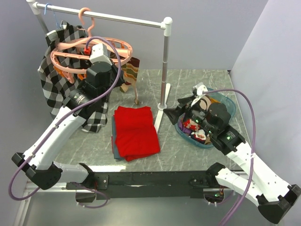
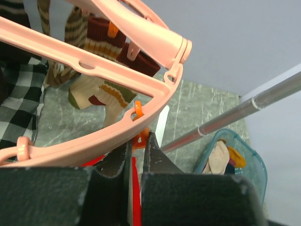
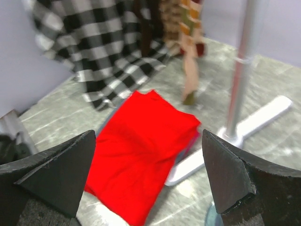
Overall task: Clip the socks to the hanger
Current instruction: Pick up the sock from the bin.
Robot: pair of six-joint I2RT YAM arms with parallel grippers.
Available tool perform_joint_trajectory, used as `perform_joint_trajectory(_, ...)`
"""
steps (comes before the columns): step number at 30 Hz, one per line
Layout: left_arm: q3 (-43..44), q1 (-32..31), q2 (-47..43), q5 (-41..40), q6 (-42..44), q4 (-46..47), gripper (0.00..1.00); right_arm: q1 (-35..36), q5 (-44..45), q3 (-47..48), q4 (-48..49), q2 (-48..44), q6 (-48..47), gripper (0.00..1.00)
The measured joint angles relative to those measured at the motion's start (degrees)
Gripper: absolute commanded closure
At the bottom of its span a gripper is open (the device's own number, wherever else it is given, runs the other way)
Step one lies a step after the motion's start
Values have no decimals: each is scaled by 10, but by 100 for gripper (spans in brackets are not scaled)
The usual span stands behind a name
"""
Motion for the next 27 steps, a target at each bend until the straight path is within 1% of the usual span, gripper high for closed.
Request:
perform_joint_trajectory(4,0,2,1,13,0,-6,99,-3,82,30,-56,24,7,0)
perform_joint_trajectory(7,-2,2,1,17,0,-6,99,-34,143,42,-111,52,25,0)
perform_joint_trajectory(10,-5,2,1,19,0,-6,99,-90,176,38,-159,94,58,2)
perform_joint_trajectory(11,-6,3,1,19,1,-6,99,-107,184,34,-168,106,67,4)
perform_joint_trajectory(14,-8,3,1,21,1,-6,99,-162,202,27,-193,150,94,5)
perform_joint_trajectory(15,-8,3,1,22,1,-6,99,-178,210,28,-198,169,102,9)
perform_joint_trajectory(17,-8,3,1,24,1,-6,99,-193,221,28,-204,204,109,12)
perform_joint_trajectory(18,-8,3,1,25,1,-6,99,-196,224,28,-208,220,113,17)
perform_joint_trajectory(19,-8,3,1,26,1,-6,99,-197,224,28,-213,236,117,19)
perform_joint_trajectory(20,-8,3,1,28,2,-6,99,-198,223,26,-217,248,119,24)
perform_joint_trajectory(21,-8,3,1,29,2,-6,99,-198,220,21,-216,255,123,26)
perform_joint_trajectory(24,-9,3,1,35,2,-5,99,-198,197,-9,-218,259,135,37)
perform_joint_trajectory(25,-10,3,1,39,3,-5,99,-198,188,-16,-221,260,138,37)
perform_joint_trajectory(26,-12,3,1,42,4,-5,99,-198,175,-25,-223,264,143,44)
perform_joint_trajectory(27,-12,3,1,44,5,-5,99,-198,167,-30,-224,267,146,45)
